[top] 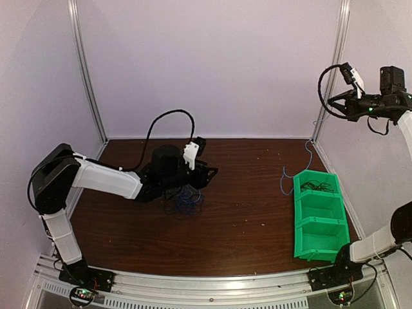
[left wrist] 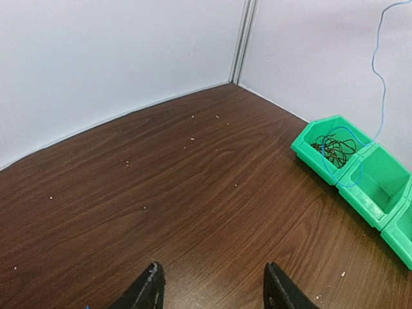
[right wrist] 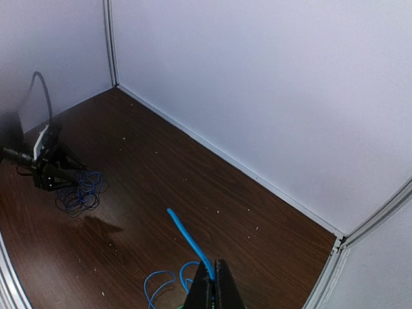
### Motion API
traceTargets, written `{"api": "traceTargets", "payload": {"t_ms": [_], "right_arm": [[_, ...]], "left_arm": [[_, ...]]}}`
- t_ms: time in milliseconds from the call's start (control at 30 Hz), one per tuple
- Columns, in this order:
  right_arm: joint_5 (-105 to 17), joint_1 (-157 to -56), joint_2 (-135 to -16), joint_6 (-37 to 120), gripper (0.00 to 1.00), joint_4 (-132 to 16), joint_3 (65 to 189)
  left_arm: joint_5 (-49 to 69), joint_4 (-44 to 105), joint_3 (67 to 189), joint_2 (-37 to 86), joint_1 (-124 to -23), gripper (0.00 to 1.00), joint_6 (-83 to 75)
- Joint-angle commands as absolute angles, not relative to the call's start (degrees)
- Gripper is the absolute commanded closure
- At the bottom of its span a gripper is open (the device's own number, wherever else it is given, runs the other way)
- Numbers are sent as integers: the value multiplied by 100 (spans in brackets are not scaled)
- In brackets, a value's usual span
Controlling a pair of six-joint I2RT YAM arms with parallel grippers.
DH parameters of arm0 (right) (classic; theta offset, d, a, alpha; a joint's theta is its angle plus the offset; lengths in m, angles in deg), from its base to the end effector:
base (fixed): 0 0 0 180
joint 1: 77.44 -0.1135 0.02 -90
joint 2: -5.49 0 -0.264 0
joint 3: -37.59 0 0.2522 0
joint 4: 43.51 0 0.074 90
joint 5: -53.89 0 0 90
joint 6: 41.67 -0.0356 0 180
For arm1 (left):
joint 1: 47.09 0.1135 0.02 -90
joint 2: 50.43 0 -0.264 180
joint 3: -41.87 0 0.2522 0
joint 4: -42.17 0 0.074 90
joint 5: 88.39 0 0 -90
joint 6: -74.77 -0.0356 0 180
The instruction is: Untangle the cables
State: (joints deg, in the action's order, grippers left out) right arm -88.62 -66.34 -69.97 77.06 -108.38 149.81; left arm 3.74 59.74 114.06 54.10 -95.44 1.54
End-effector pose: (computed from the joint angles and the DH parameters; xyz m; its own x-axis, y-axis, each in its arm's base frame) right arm 0.2411 -0.0185 0.4749 -0.1316 -0.2723 -0.9532 -0.7217 0.6855 -0.0962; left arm 0.2683 -0.3037 0.2062 -0.3846 -0.0015 -0.9231 0.6889 0.6651 -0.2881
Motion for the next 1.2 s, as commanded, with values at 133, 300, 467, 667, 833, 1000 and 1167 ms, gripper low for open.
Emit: {"api": "traceTargets", "payload": {"t_ms": [133, 300, 467, 667, 833, 1000, 1167], "right_arm": [[-8467, -6217, -6491, 8767, 100, -12353, 14366], [-8278, -6156, -6435, 8901, 100, -12705, 14424], [-7962, -6106, -6609, 9213, 100, -13234, 14913], [-7611, -6065, -6626, 9625, 100, -13614, 14495], [-7166, -6065, -6411, 9871, 100, -13615, 14230], [-6903, -6067, -6070, 10123, 100, -13617, 13746], [-6851, -6065, -5918, 10234, 100, -13607, 12909]], "left_arm": [[-6, 5759, 11374, 5102, -9525, 46, 261], [-95, 5717, 11223, 4906, -9525, 46, 289], [-135, 5689, 11214, 4894, -9525, 46, 277], [-174, 5667, 11206, 4906, -9525, 46, 250], [-205, 5662, 11167, 4923, -9525, 46, 262], [-207, 5679, 11216, 5038, -9525, 46, 256], [-60, 5716, 11282, 5154, -9523, 46, 358]]}}
